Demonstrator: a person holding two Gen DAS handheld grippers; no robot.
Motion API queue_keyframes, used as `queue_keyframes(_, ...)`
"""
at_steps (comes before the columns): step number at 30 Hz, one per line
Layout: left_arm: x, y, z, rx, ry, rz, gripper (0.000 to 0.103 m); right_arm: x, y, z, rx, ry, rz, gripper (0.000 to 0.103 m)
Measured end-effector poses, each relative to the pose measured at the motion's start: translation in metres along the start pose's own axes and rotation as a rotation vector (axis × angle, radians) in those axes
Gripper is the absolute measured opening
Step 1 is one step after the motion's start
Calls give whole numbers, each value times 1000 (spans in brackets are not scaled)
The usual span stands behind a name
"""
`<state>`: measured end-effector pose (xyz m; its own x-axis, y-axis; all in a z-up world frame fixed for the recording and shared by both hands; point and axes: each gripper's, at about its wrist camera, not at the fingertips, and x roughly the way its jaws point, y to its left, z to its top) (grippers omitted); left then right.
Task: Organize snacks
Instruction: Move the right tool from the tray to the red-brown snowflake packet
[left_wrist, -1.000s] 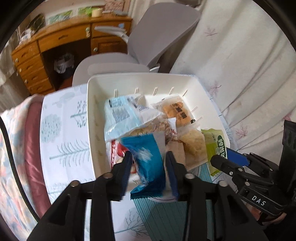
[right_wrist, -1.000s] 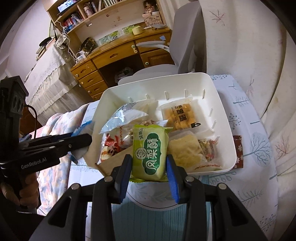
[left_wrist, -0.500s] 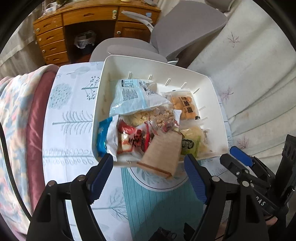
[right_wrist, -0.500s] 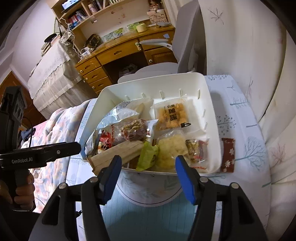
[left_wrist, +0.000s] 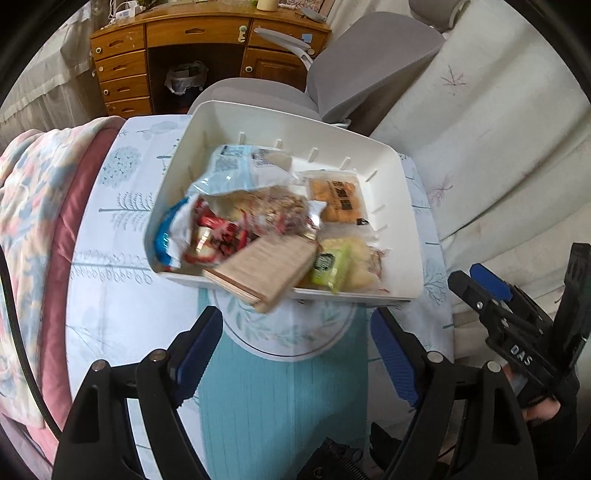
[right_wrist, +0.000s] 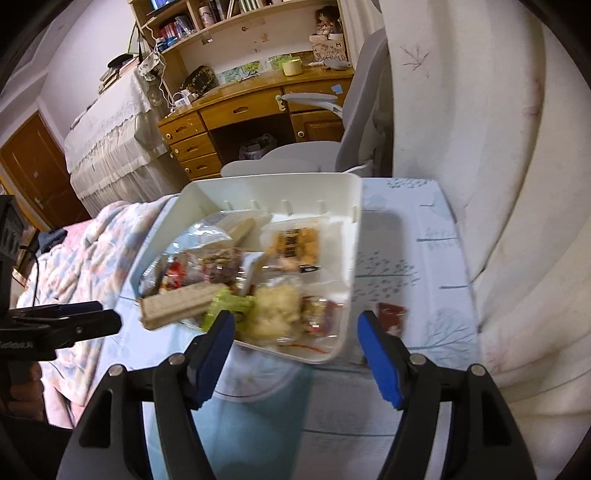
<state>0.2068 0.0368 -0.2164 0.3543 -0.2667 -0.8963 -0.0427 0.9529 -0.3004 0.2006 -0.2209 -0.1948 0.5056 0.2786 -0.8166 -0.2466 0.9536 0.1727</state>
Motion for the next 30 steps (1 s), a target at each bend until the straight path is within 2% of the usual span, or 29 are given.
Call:
queue_keyframes(5,0,-21,-11,8,-25,21,81,0,-25,-5,-54,2,-33,70)
queue_keyframes(9,0,-34,-18,11,-49,31,81,5,-41,-10,-116,-6,-47,76)
queue_keyframes(15,9,-48,-24,-3,-57,42,81,23,-58,-21,-208,7,-71,77)
queue_keyframes(26,27,-60,-30,-35,-37,87,81,64,-76,-46,-267,15,-1,77)
queue_keyframes(30,34,-61,-33,-45,-13,115,81,83,-77,-50,-294,7,-12,77)
